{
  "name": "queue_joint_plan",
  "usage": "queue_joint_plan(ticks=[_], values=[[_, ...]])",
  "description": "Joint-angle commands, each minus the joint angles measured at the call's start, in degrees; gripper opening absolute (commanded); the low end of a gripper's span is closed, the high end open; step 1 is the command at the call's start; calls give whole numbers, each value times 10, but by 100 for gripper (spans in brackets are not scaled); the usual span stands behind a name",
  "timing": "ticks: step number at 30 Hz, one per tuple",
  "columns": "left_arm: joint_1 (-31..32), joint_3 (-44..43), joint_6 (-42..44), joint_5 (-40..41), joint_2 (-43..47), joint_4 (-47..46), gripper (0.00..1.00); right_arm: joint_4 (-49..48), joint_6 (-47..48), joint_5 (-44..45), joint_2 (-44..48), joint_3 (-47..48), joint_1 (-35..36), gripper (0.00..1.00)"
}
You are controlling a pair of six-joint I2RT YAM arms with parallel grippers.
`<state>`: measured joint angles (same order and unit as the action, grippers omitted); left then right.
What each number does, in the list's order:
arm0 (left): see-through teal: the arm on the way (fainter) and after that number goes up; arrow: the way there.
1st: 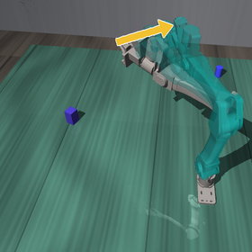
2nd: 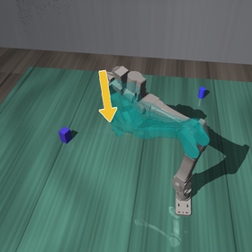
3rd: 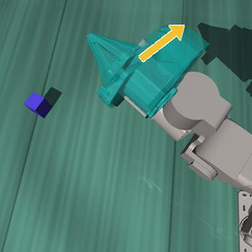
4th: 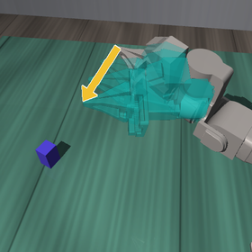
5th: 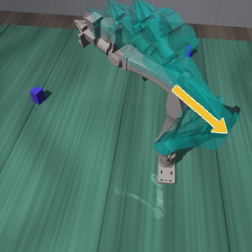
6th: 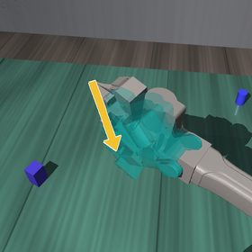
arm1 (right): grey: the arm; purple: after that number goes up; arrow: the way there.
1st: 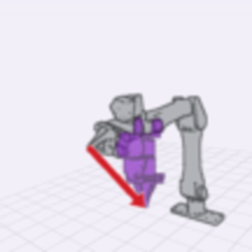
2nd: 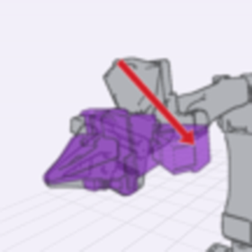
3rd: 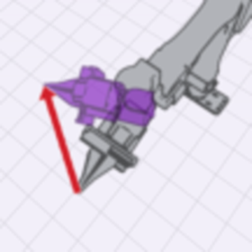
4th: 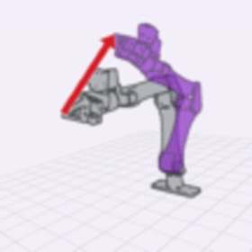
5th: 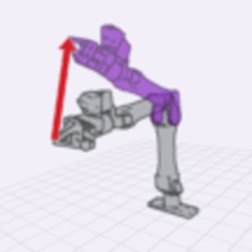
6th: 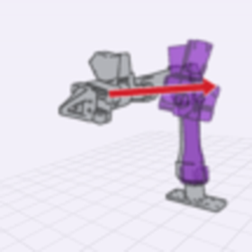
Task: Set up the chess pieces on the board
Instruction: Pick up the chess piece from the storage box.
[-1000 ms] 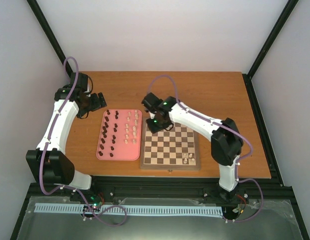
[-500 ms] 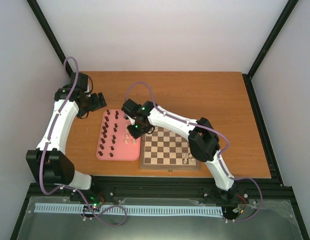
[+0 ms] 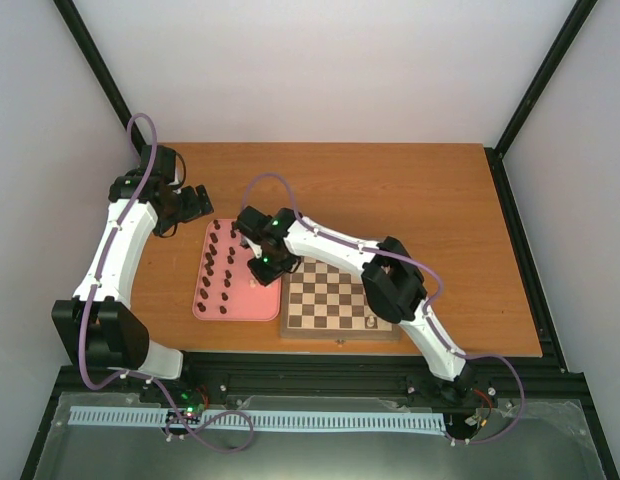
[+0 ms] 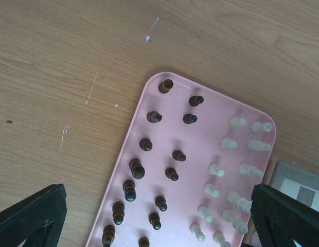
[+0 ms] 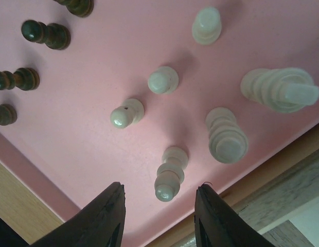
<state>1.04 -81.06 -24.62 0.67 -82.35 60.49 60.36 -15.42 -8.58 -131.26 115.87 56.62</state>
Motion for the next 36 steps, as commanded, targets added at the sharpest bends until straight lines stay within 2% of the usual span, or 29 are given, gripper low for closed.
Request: queue_joint_plan(ticks=[1,12,19,24,36], values=[[2,-15,7,2,-2,2,100,14,7,-1,-15,19,6,38],[2,-18,7,1,-5,3,100,19,11,6,-37,37,6,38],[1,-19,7,1,-6,4,100,24,11,8,-48,48,6,32],[2,-19,6,1,-7,4,100,28,10,8,-52,46,6,31],[1,-16,7,-1,-5,4,100,33,14,19,-53,44,6,8]])
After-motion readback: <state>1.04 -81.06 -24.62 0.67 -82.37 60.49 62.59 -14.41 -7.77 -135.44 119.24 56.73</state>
